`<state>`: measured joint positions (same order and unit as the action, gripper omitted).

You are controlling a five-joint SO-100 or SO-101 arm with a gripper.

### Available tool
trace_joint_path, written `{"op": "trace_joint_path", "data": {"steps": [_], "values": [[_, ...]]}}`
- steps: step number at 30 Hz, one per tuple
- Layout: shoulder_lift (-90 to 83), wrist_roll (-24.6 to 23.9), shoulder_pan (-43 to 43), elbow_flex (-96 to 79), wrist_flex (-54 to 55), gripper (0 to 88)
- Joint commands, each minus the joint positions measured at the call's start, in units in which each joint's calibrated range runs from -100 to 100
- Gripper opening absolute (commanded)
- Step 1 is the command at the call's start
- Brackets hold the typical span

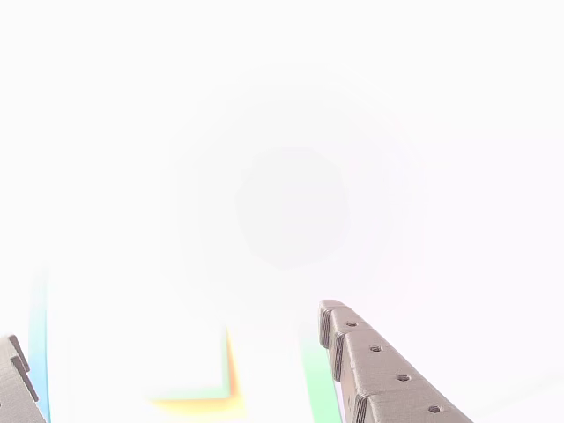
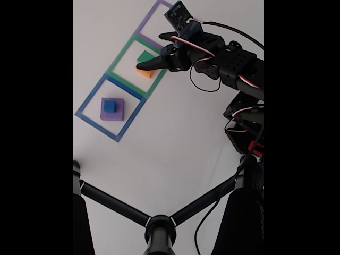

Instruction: Tower of hanoi

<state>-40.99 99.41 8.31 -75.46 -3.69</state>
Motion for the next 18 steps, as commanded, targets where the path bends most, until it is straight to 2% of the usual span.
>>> {"op": "trace_joint_path", "data": {"steps": [1, 14, 18], "values": [[1.79, 0.59, -0.74, -2.0, 7.9, 39.2], [16.0, 0.59, -2.17, -7.18, 28.55, 36.7], [18.74, 0.59, -2.56, -7.91, 31.95, 36.5]]}}
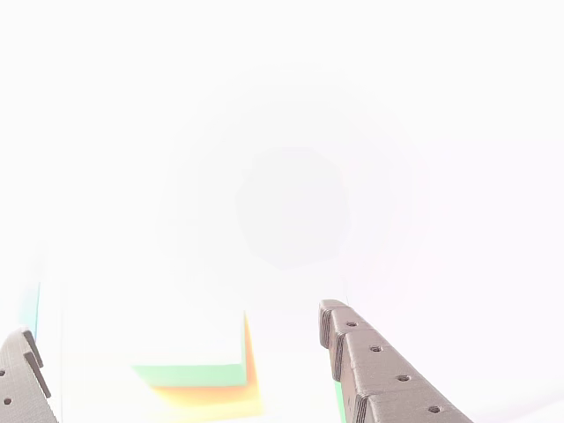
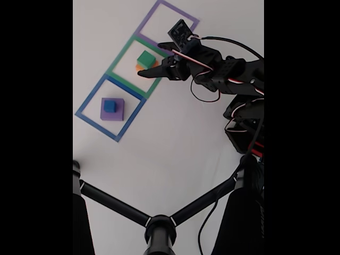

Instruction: Tower of hanoi

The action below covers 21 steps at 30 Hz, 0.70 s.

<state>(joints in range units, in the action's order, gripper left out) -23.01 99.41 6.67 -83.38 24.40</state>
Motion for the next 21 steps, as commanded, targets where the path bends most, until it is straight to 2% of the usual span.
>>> {"op": "trace_joint_path", "data": {"steps": [1, 21], "values": [[1.41, 0.59, -1.11, -0.08, 4.75, 36.5], [14.16, 0.59, -2.07, 4.65, 14.31, 35.1]]}}
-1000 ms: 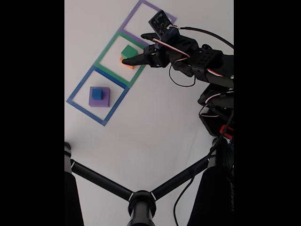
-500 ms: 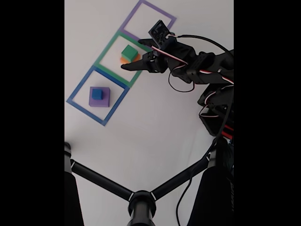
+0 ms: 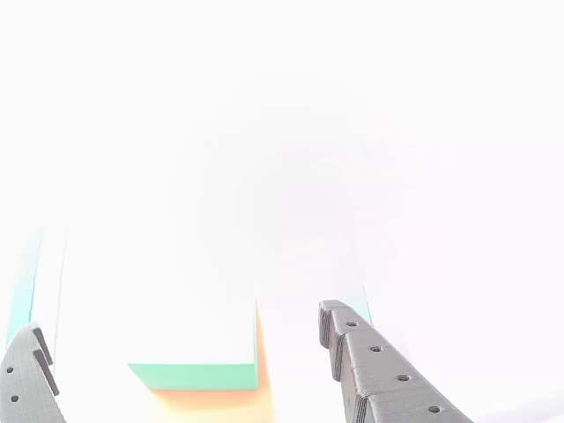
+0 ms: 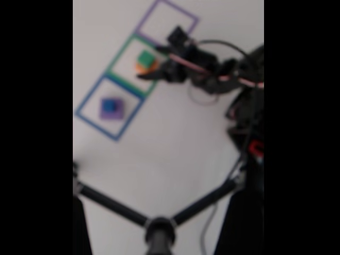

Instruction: Tower of hanoi

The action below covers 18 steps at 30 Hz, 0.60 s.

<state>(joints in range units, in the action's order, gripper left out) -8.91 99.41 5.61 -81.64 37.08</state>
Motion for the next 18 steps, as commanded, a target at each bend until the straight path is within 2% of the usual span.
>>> {"op": "trace_joint_path", "data": {"steps": [1, 18], "values": [[0.39, 0.59, -1.1, 3.18, 1.63, 35.1], [2.73, 0.59, -2.83, 3.73, 3.73, 34.2]]}}
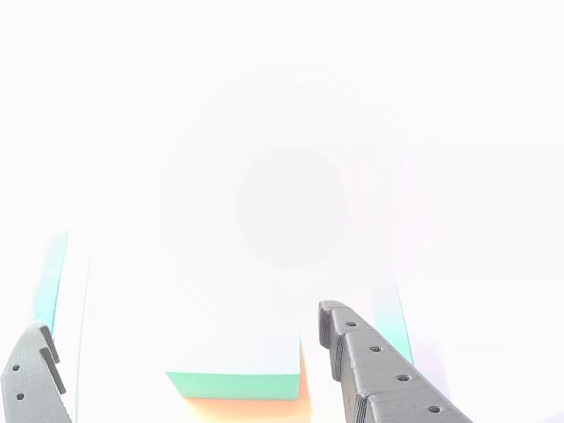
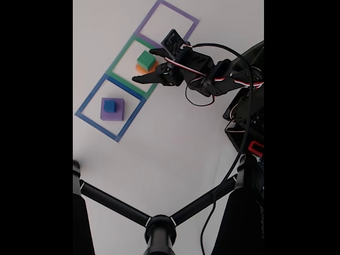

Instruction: Tower of hanoi

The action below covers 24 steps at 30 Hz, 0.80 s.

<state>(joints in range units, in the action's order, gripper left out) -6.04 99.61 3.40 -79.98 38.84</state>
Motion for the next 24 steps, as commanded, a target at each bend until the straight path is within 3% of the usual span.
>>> {"op": "trace_joint_path", "data": {"steps": [1, 24], "values": [[0.1, 0.39, -0.62, 2.16, 2.13, 34.2], [1.56, 0.39, -1.19, 3.62, 2.69, 27.4]]}}
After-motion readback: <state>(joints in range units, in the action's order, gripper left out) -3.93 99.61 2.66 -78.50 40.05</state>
